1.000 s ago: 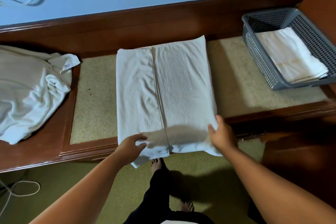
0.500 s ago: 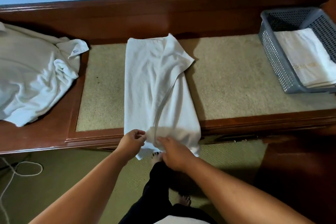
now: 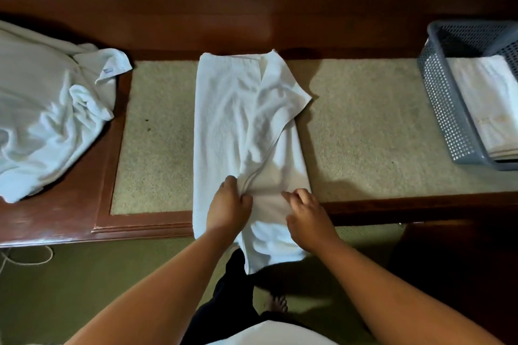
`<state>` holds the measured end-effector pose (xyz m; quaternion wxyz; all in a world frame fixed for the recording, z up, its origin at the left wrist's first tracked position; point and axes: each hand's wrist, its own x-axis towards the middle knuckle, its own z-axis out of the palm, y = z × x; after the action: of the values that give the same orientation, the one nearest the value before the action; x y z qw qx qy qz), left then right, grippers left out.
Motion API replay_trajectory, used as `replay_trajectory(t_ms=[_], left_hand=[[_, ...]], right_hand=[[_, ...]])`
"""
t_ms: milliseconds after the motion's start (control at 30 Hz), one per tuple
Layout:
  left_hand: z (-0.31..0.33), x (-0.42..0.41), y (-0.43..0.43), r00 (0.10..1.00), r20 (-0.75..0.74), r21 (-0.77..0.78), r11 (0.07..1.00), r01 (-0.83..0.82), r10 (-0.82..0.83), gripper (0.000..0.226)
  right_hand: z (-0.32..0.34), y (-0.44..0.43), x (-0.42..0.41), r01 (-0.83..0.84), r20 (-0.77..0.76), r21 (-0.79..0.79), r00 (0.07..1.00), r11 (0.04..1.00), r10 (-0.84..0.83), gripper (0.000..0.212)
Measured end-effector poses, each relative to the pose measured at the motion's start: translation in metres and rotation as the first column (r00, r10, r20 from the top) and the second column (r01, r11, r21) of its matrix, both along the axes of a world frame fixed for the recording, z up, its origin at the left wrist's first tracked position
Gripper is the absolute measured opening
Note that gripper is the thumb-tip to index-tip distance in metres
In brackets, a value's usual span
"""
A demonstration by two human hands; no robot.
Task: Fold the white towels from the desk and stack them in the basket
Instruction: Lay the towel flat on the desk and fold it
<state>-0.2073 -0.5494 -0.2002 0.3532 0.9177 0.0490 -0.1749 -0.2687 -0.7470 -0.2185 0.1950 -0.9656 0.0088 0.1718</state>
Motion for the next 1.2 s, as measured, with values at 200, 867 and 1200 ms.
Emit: replay_trajectory(t_ms=[200, 867, 1200], left_hand=[[-0.002, 0.025, 0.024, 0.961, -0.276, 0.171, 0.985, 0.022, 0.027, 0.008], [-0.014, 0.095, 0.004, 0.884, -0.107, 0.240, 0.851, 0.467, -0.455, 0.038], [-0.024, 0.160, -0.019, 0.908, -0.201, -0.289, 0.863, -0.414, 0.369, 0.010]], right_hand=[[0.003, 0.016, 0.013, 0.038, -0.073, -0.068, 0.996, 0.997, -0.043, 0.051], [0.007, 0.029, 0.104, 0.042, -0.096, -0.075, 0.994, 0.996, -0.049, 0.072], [-0.024, 0.003, 0.200, 0.004, 0.088, -0.209, 0.996, 0.978, 0.015, 0.065]])
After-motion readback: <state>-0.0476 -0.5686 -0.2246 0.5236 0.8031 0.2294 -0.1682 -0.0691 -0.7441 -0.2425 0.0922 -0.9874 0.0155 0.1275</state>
